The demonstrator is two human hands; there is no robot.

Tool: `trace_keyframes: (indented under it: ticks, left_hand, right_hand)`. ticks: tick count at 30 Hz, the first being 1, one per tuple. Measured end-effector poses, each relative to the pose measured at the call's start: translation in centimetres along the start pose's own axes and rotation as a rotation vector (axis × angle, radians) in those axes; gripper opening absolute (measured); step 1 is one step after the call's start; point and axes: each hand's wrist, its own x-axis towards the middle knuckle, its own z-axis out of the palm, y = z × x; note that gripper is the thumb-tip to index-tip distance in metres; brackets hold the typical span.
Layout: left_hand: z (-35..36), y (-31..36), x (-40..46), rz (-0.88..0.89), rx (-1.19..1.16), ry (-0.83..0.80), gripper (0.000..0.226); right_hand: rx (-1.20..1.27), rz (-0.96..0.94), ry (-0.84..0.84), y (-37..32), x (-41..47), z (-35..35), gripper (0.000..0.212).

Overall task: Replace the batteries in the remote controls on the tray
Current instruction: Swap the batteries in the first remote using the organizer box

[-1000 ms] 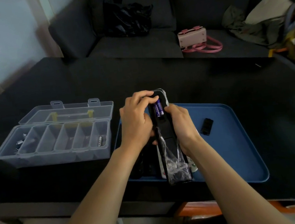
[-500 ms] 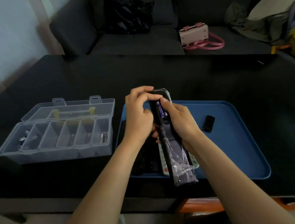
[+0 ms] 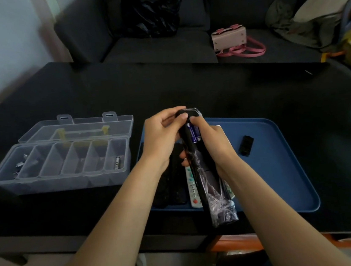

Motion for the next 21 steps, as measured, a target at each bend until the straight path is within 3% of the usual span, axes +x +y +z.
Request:
trace_keyframes:
  ticks: [9, 17, 21]
  left_hand:
    - [0.23, 0.11, -0.02, -0.030, -0.020, 0.009, 0.020]
    - [-0.11, 0.35, 0.15, -0.053, -0.079, 0.019, 0.023]
    - [0.33, 0.50, -0.24, -0.166, -0.093, -0.206, 0.036]
  right_hand:
    - [0.021, 0.030, 0.003, -0.20, 0.03, -0.18, 0.034]
    - [-0.031, -0.063, -0.100, -0.10, 0.06, -0.45, 0.036]
    - [-0.034, -0.135, 0.034, 0.23, 0.88, -0.87, 0.040]
